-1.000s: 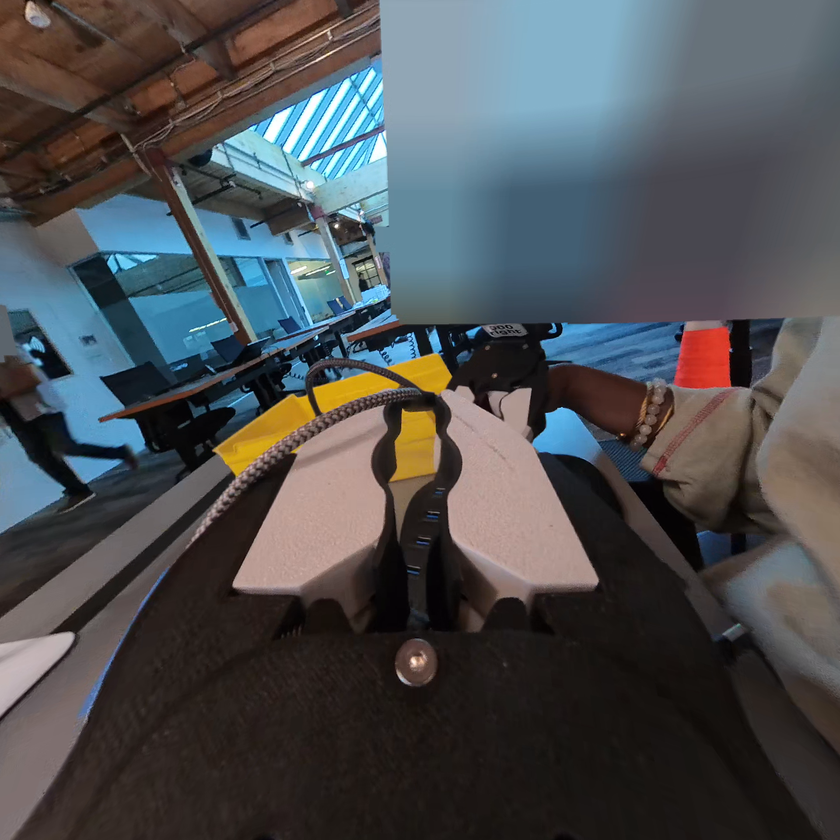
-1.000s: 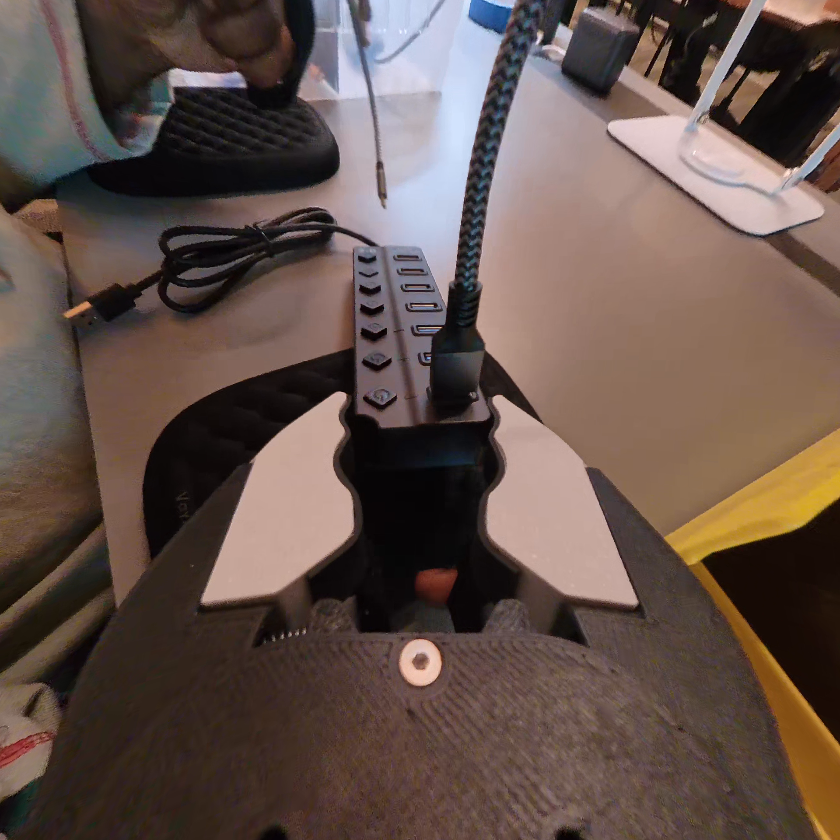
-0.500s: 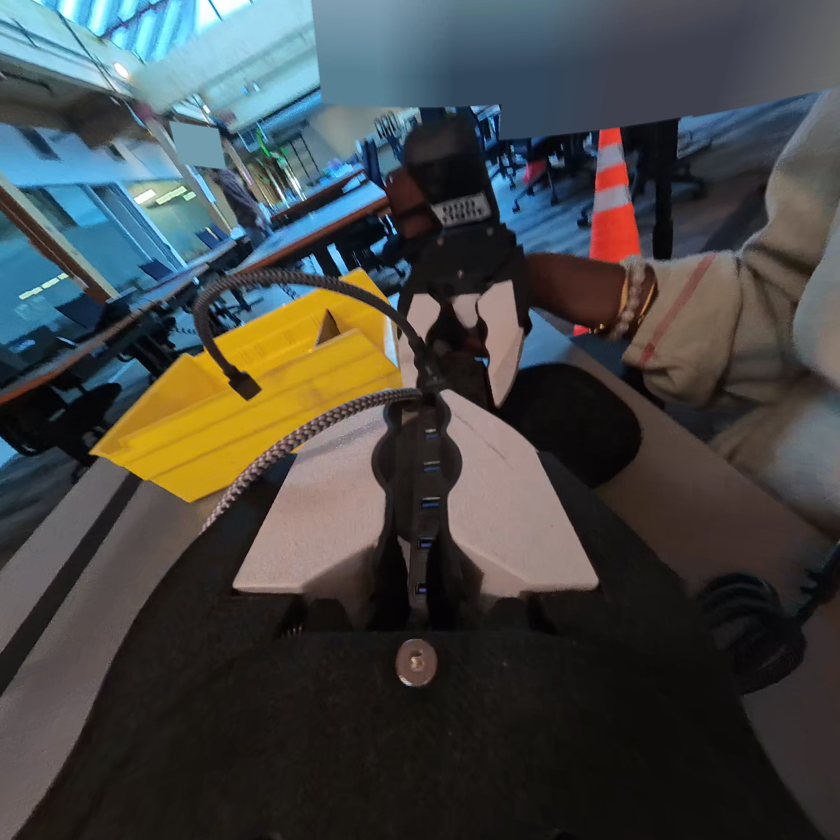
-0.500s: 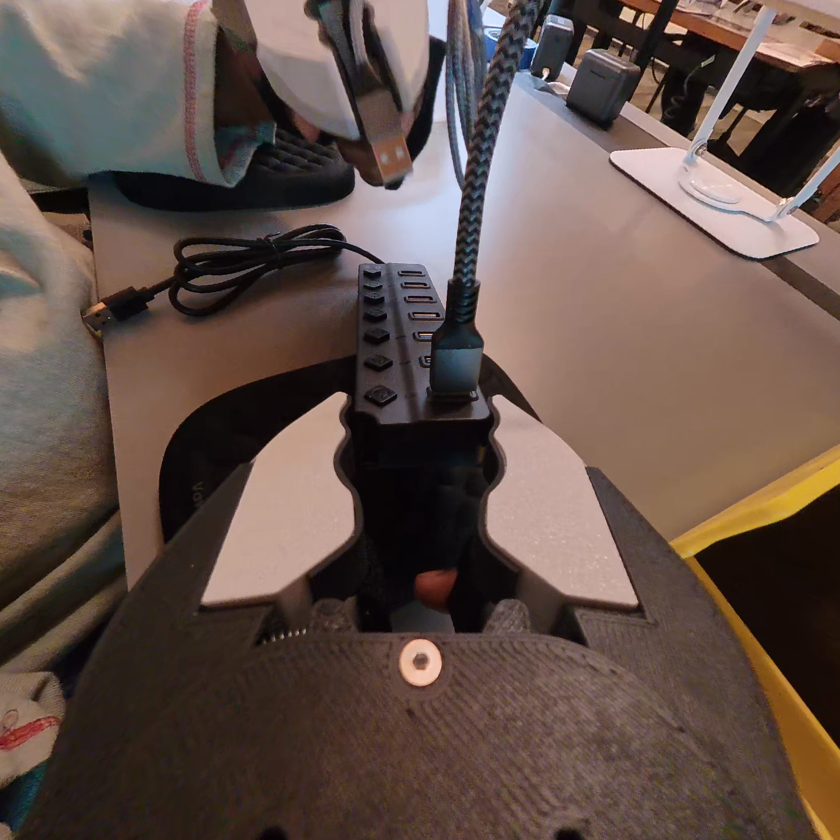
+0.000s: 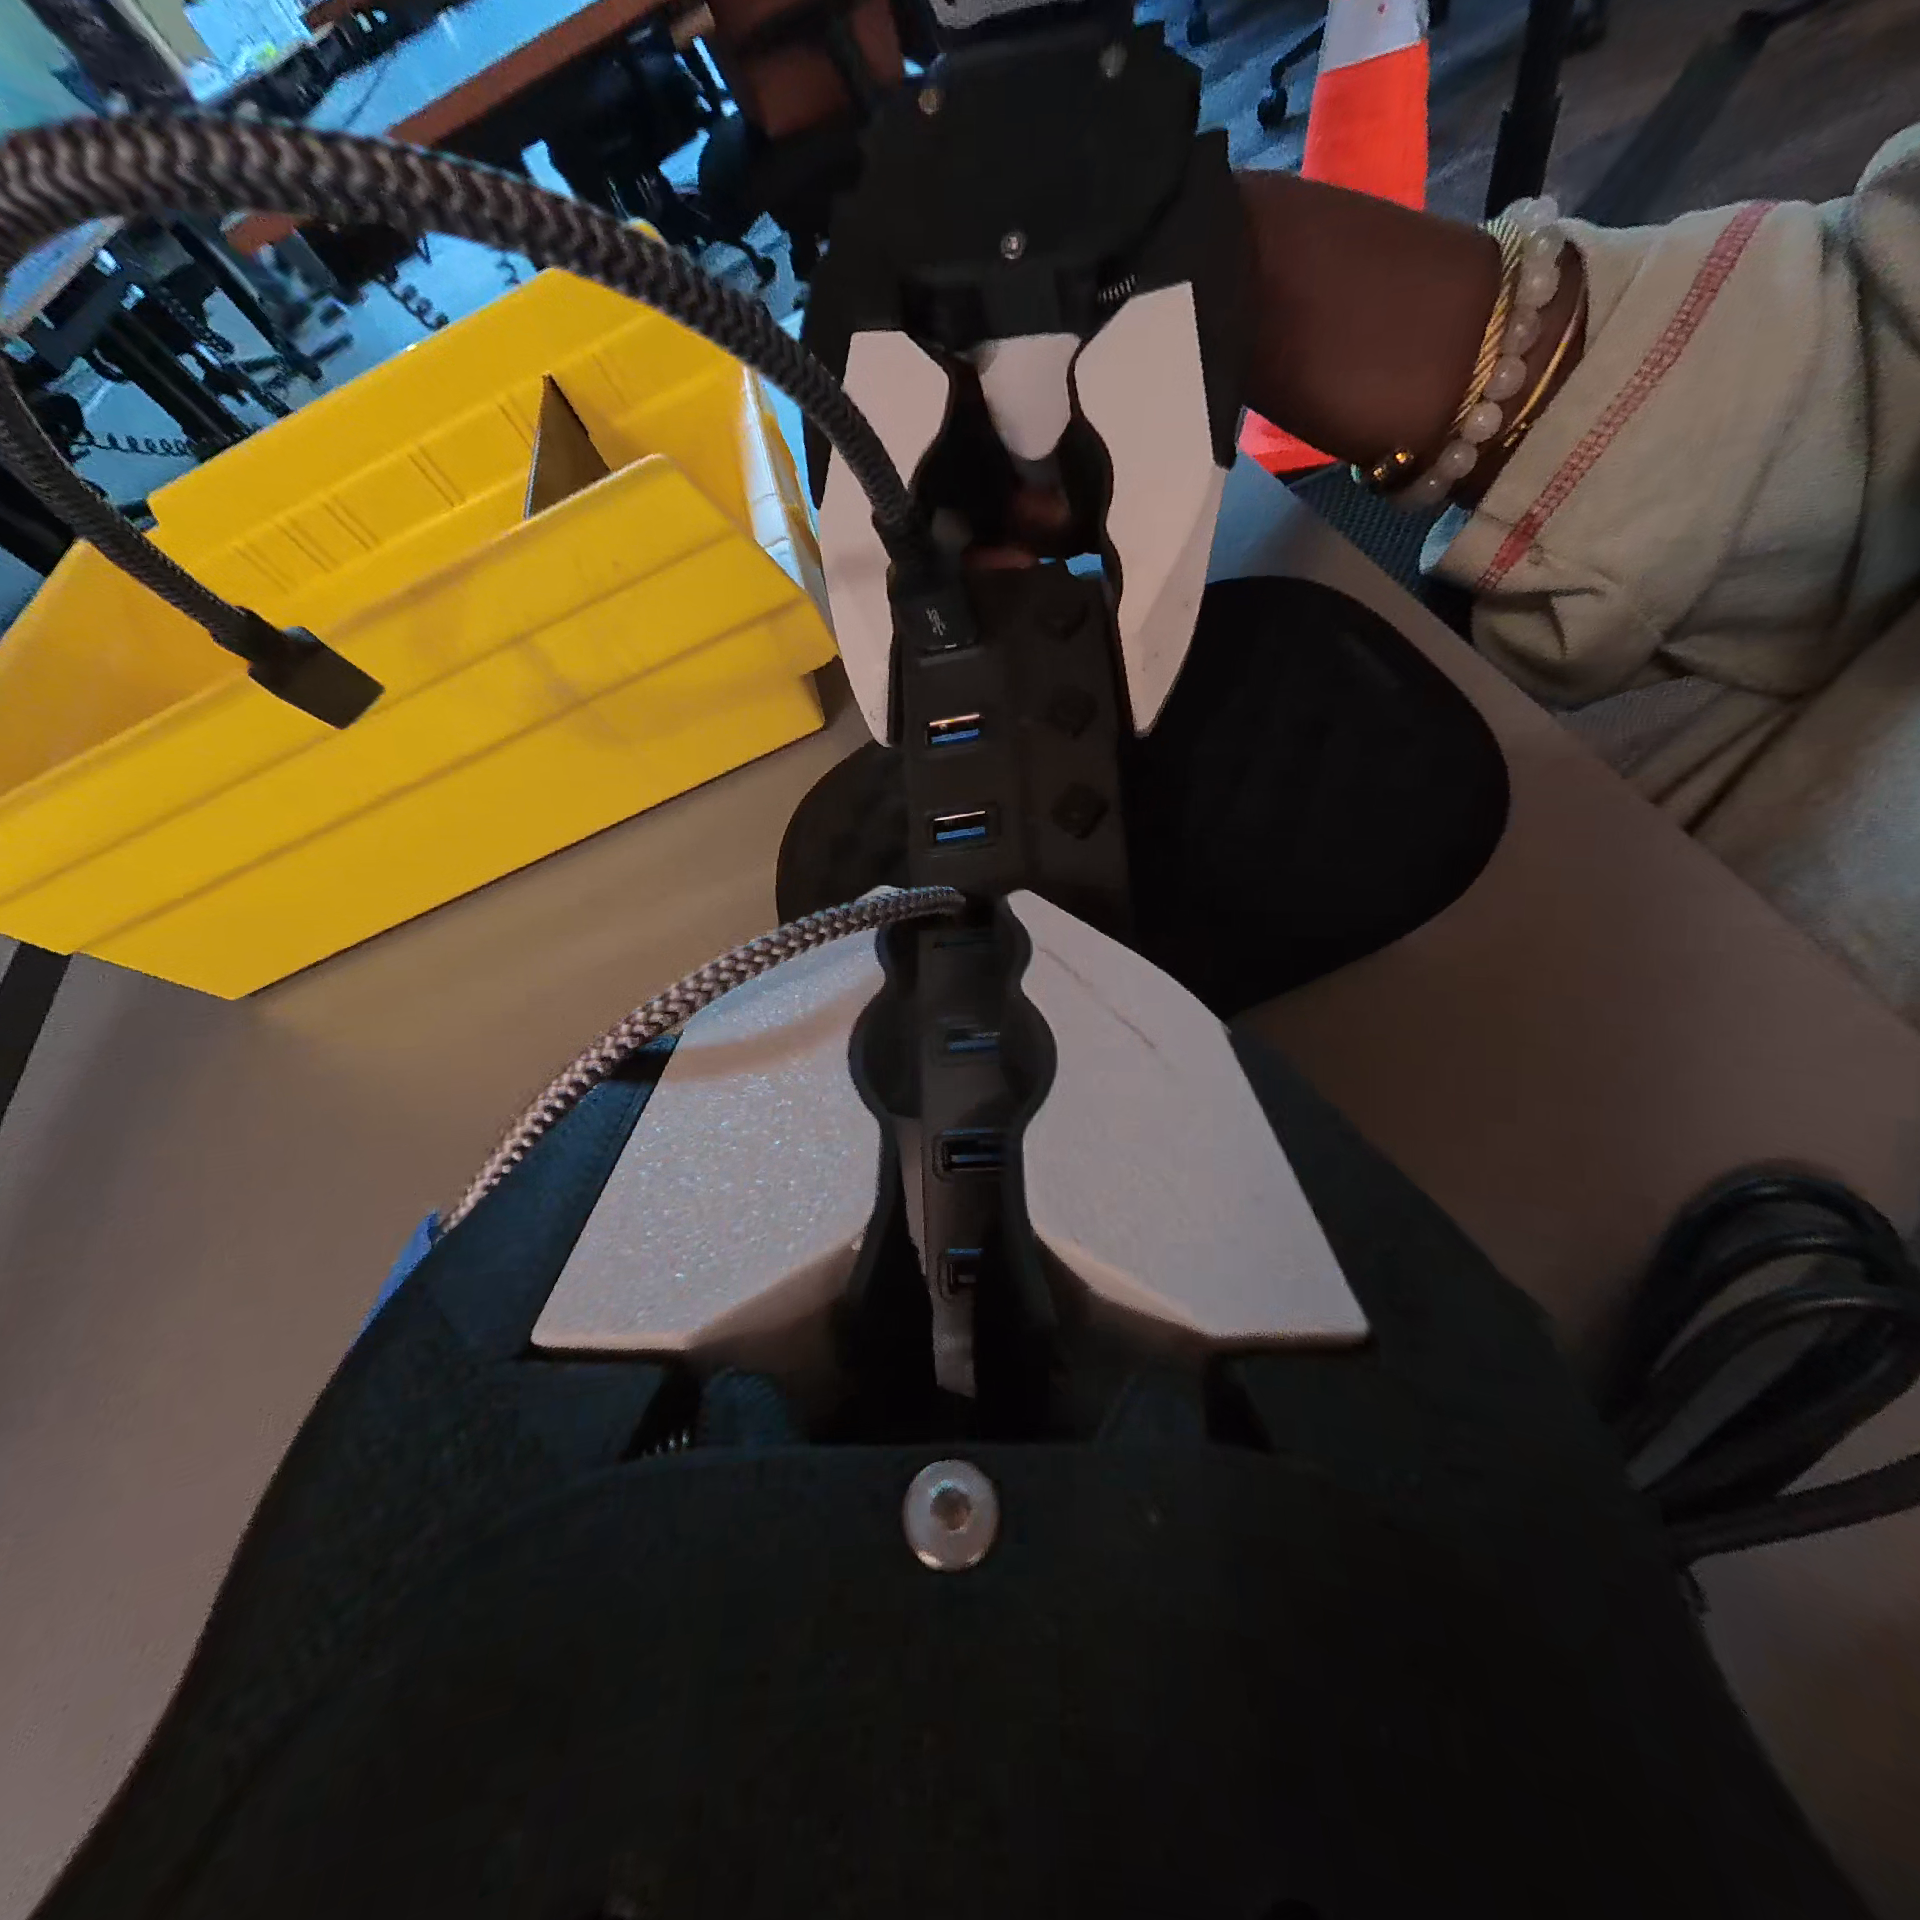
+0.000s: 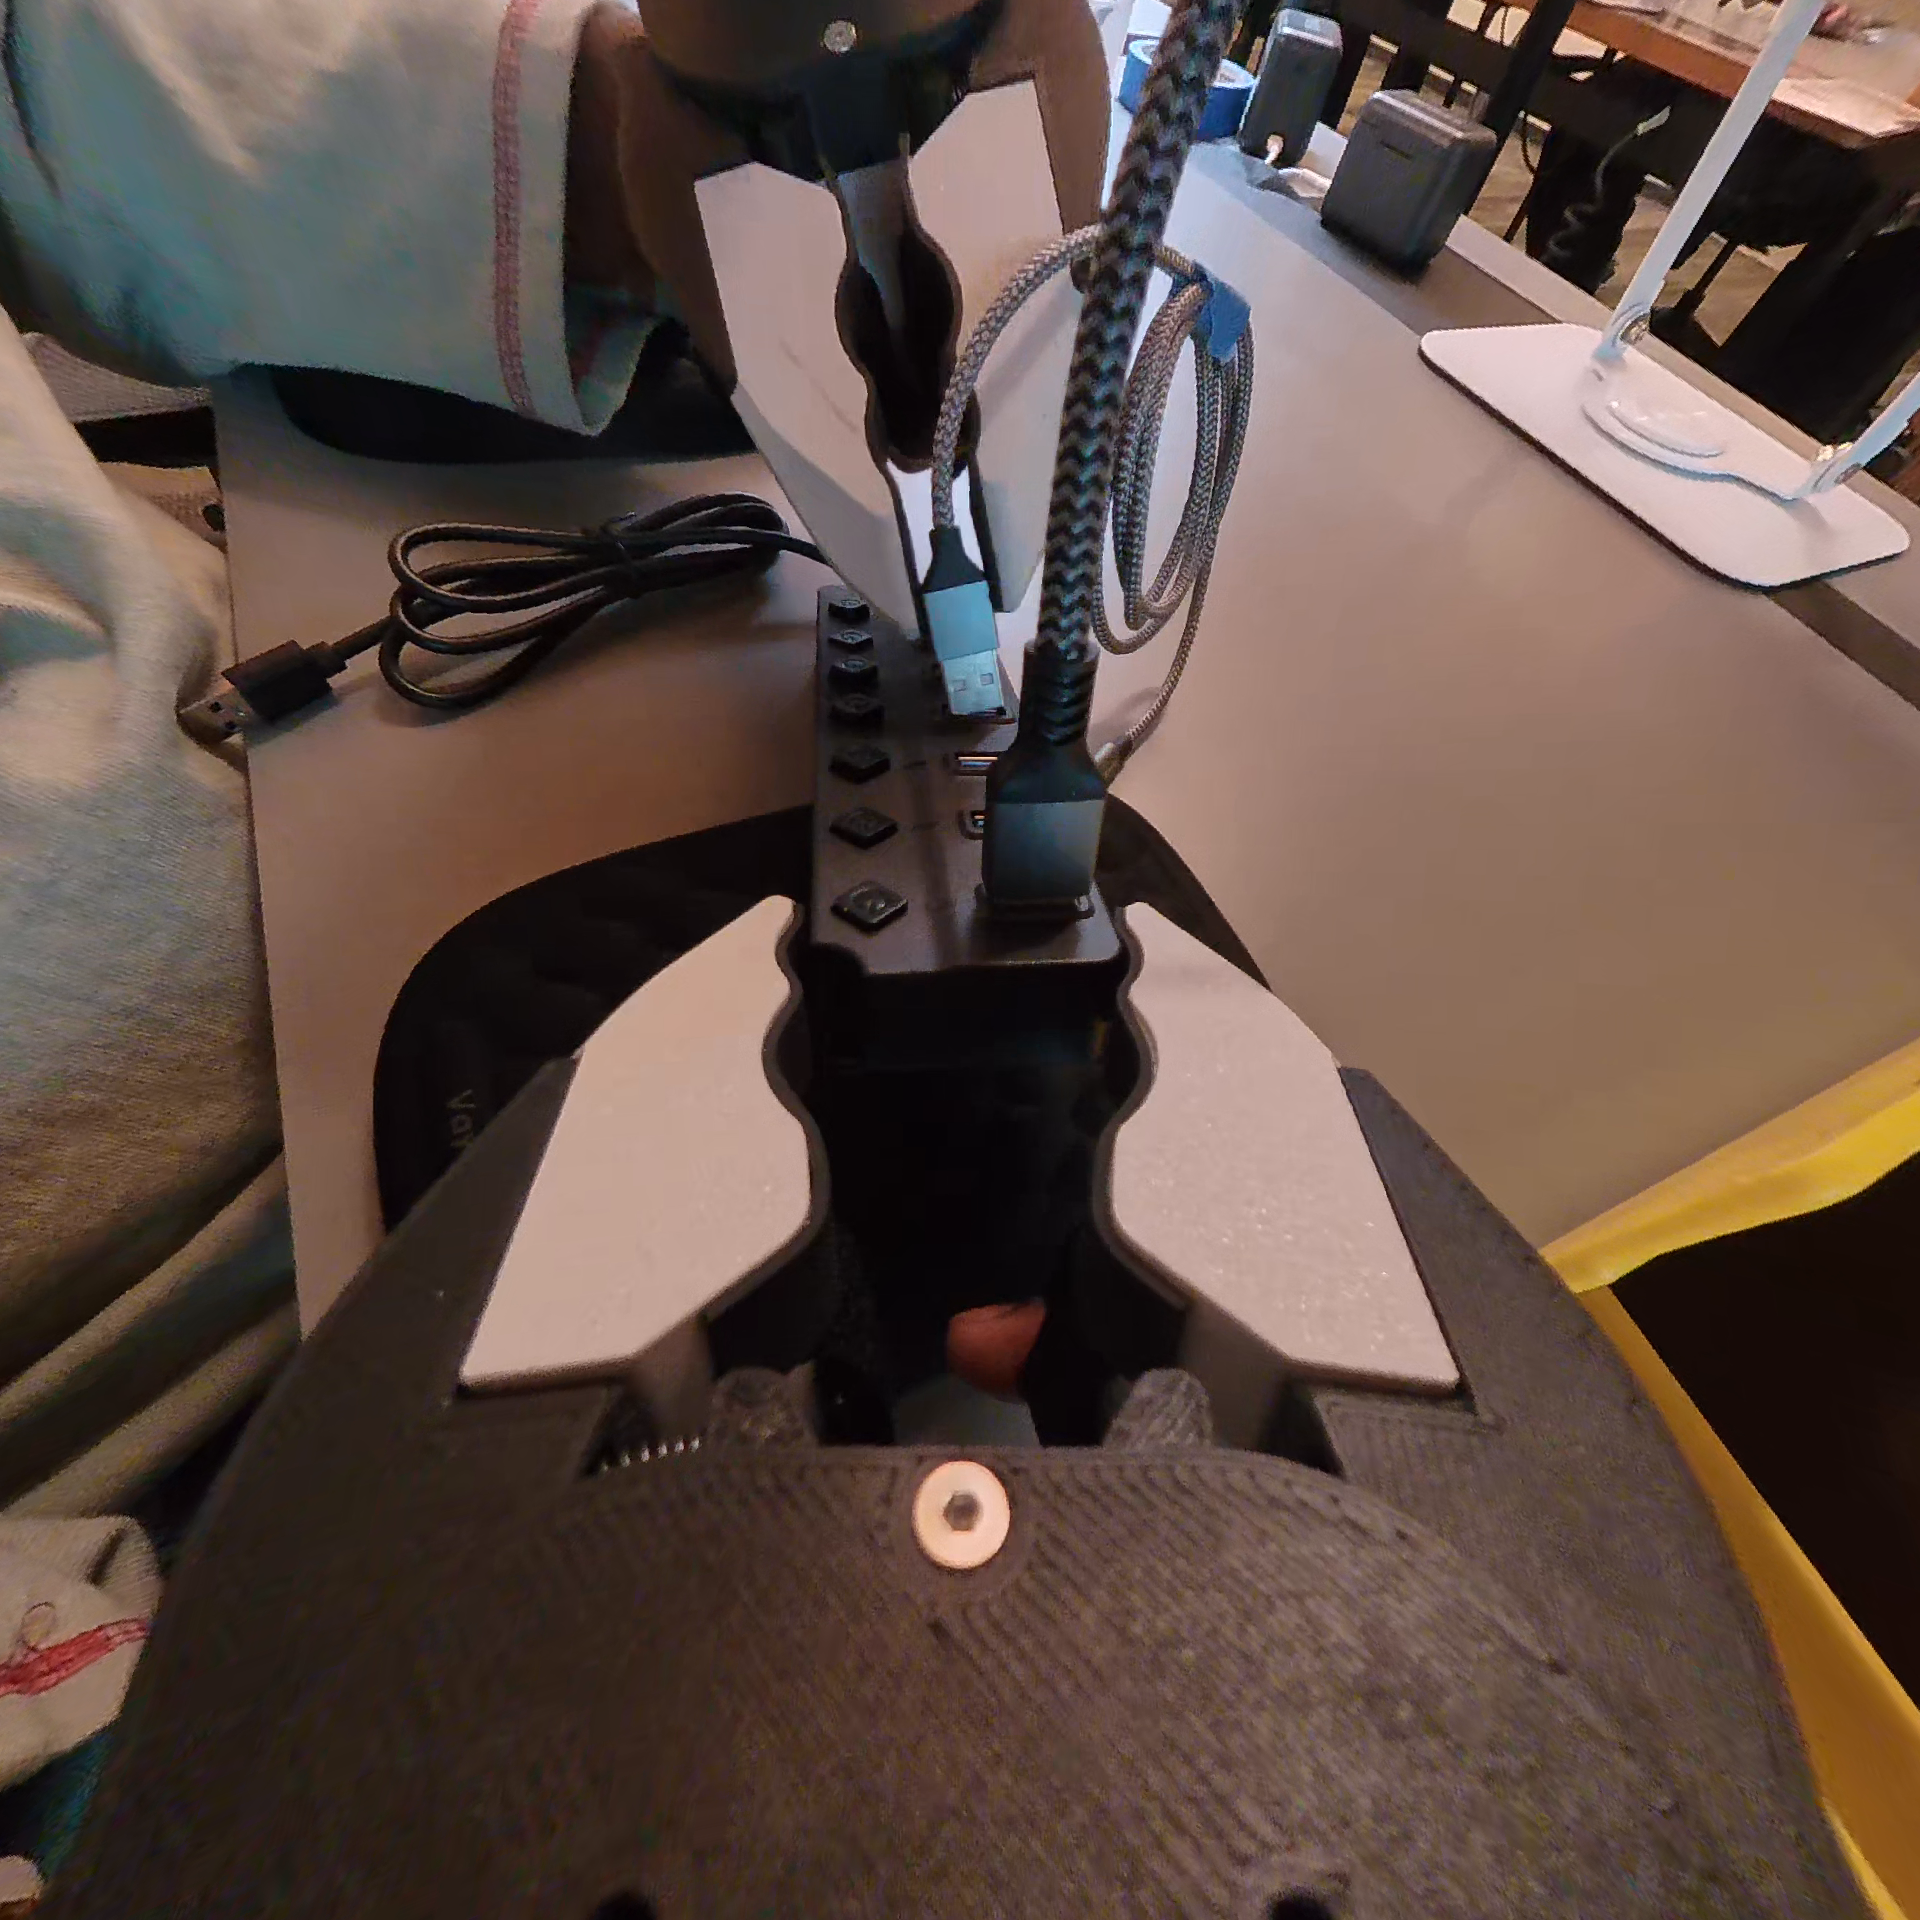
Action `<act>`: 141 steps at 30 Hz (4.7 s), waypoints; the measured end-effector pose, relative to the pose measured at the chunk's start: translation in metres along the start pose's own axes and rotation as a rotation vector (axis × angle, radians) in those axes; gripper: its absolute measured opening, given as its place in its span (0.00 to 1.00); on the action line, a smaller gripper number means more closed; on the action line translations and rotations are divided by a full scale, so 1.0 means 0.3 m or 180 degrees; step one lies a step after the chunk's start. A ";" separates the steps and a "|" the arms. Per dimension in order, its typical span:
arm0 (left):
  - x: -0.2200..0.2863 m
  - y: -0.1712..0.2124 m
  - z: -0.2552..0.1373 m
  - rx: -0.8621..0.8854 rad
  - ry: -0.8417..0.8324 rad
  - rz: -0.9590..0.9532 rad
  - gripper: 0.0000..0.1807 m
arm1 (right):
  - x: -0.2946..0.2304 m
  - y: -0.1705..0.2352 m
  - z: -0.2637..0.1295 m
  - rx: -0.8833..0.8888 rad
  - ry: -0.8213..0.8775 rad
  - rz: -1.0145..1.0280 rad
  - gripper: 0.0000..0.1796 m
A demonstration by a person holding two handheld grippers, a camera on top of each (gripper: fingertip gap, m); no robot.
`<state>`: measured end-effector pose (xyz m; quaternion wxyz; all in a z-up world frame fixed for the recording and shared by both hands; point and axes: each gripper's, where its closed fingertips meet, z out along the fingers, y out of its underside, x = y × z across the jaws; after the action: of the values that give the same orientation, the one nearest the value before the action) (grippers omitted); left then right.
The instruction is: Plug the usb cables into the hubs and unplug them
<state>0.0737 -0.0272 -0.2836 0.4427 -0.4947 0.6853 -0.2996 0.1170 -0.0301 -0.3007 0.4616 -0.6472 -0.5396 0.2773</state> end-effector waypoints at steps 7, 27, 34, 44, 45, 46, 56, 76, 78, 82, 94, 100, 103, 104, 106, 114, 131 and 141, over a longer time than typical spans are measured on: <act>0.003 0.006 0.012 -0.0294 0.0317 -0.0126 0.08 | -0.001 -0.003 0.003 -0.0016 0.0003 -0.0028 0.31; 0.010 0.048 0.039 -0.0939 0.0234 -0.0243 0.17 | -0.018 -0.004 0.013 -0.0019 -0.0108 -0.0141 0.31; 0.115 0.153 0.013 -0.1076 0.0481 -0.0410 0.45 | -0.039 -0.095 -0.002 0.0350 -0.0099 -0.0361 0.31; -0.100 -0.009 -0.117 -0.0459 -0.1385 -0.0111 0.31 | 0.067 -0.447 -0.126 0.2161 0.1014 -0.0088 0.40; -0.129 -0.020 -0.147 -0.0431 -0.1728 -0.0120 0.31 | 0.083 -0.461 -0.118 0.2240 0.1086 0.0106 0.41; -0.155 -0.025 -0.177 -0.0448 -0.2059 -0.0124 0.31 | 0.091 -0.468 -0.095 0.2247 0.1103 0.0293 0.41; -0.170 -0.036 -0.210 -0.0581 -0.2764 -0.0223 0.31 | 0.047 -0.446 0.251 0.1824 0.0732 0.1302 0.18; -0.132 -0.118 -0.261 -0.0447 -0.2831 0.0019 0.35 | 0.158 -0.658 0.005 0.2442 0.1314 0.0547 0.13; -0.113 -0.108 -0.291 -0.0401 -0.2843 -0.0055 0.33 | 0.191 -0.731 -0.074 0.2588 0.1400 0.0381 0.13; -0.106 -0.103 -0.408 0.0069 -0.3143 -0.0282 0.28 | 0.281 -0.885 -0.279 0.2876 0.1730 0.0002 0.13; -0.046 -0.221 -0.906 0.1121 -0.4469 -0.0326 0.03 | 0.777 -0.813 -0.574 0.2702 0.2669 -0.0382 0.13; -0.013 -0.262 -0.990 0.0688 -0.4873 0.0013 0.04 | 0.948 -0.545 -0.519 0.1747 0.2785 -0.0402 0.13; 0.007 -0.278 -1.033 0.0497 -0.5081 0.0221 0.06 | 0.981 -0.407 -0.483 0.1063 0.2805 -0.0426 0.13; 0.012 -0.281 -1.046 0.0469 -0.5130 0.0249 0.06 | 0.985 -0.363 -0.469 0.0842 0.2785 -0.0436 0.13; 0.020 -0.284 -1.065 0.0437 -0.5176 0.0274 0.06 | 0.988 -0.285 -0.449 0.0430 0.2772 -0.0472 0.13; 0.052 -0.293 -1.137 0.0501 -0.5301 0.0265 0.06 | 1.015 -0.106 -0.417 -0.0077 0.2610 0.0296 0.14; 0.043 -0.286 -1.125 0.0514 -0.5222 0.0226 0.07 | 0.905 0.222 -0.253 -0.0188 0.1179 0.2723 0.14; 0.048 -0.297 -1.129 0.0489 -0.5229 0.0293 0.07 | 0.893 0.249 -0.238 -0.0949 0.1225 0.2110 0.30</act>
<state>-0.1970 -0.0796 -0.0673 0.8470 -0.4959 0.1405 0.1300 0.2820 0.2049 -0.3006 0.3409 -0.8859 -0.2399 0.2036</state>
